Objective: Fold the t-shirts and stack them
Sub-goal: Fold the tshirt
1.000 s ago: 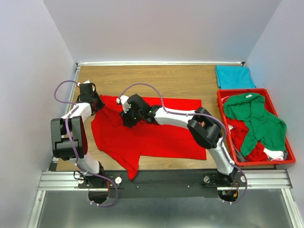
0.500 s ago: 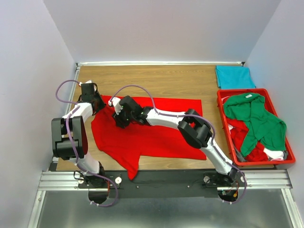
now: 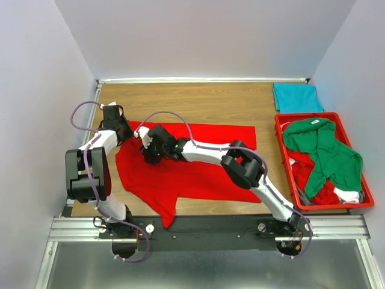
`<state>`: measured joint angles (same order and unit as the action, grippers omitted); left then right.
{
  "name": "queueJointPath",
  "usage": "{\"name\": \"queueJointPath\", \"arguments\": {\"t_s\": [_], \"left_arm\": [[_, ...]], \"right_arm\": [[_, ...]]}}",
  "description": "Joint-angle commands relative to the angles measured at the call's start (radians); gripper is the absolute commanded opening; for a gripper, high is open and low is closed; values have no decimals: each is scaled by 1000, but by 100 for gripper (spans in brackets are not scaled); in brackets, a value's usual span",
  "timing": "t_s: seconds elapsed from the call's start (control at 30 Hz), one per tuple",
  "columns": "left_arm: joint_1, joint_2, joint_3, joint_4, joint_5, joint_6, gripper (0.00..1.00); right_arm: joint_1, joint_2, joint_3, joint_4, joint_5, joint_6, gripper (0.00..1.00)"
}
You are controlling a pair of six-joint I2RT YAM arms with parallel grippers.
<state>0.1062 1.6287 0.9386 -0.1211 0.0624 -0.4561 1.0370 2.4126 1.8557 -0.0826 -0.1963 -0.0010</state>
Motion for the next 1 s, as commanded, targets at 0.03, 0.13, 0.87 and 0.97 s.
{"name": "queueJointPath", "arguments": {"t_s": [0.03, 0.13, 0.87, 0.97], "left_arm": [[-7, -9, 5, 11, -15, 11, 0], [-5, -16, 2, 11, -9, 16, 0], [-7, -260, -66, -120, 80, -42, 0], [-7, -337, -115, -136, 117, -64, 0]], "right_arm": [[11, 29, -7, 7, 37, -5, 30], [11, 16, -18, 6, 44, -5, 21], [9, -273, -216, 4, 86, -59, 1], [9, -299, -253, 0, 80, -79, 1]]}}
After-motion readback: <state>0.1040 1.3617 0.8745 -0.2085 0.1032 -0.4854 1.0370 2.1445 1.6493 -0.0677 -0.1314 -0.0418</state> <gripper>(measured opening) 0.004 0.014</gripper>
